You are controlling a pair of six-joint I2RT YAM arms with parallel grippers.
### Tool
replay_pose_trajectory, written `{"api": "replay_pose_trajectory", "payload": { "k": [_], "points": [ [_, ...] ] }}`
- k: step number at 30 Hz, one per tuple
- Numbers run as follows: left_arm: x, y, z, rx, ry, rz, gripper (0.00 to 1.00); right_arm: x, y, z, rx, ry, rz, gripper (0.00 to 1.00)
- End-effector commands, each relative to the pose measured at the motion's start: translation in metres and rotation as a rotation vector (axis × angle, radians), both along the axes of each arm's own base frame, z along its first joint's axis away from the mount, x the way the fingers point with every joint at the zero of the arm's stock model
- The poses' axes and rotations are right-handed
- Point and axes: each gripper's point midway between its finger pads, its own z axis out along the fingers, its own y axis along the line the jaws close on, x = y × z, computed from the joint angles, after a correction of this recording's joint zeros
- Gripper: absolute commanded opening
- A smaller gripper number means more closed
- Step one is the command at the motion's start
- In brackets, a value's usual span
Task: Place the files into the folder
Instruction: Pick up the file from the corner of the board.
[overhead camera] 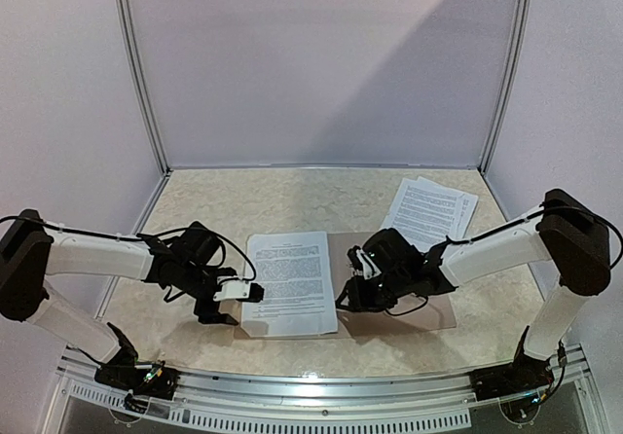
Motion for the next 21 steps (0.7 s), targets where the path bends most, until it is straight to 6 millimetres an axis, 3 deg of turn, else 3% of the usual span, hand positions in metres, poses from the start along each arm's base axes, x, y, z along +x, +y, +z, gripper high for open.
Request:
{"api": "replay_pose_trajectory", "payload": {
  "k": [1, 9, 14, 21],
  "points": [
    [-0.038, 0.030, -0.021, 0.147, 0.116, -0.048, 0.80, -0.002, 0.012, 0.001, 0.069, 0.026, -0.002, 0.35],
    [-0.041, 0.031, -0.031, 0.192, 0.114, -0.058, 0.81, 0.002, 0.017, -0.006, 0.062, 0.014, 0.007, 0.34],
    [-0.044, 0.033, -0.035, 0.198, 0.122, -0.058, 0.80, -0.007, 0.020, -0.017, 0.076, 0.068, 0.034, 0.33],
    [-0.046, 0.031, -0.037, 0.192, 0.143, -0.040, 0.75, -0.023, 0.024, -0.009, 0.194, 0.134, 0.044, 0.18]
  ]
}}
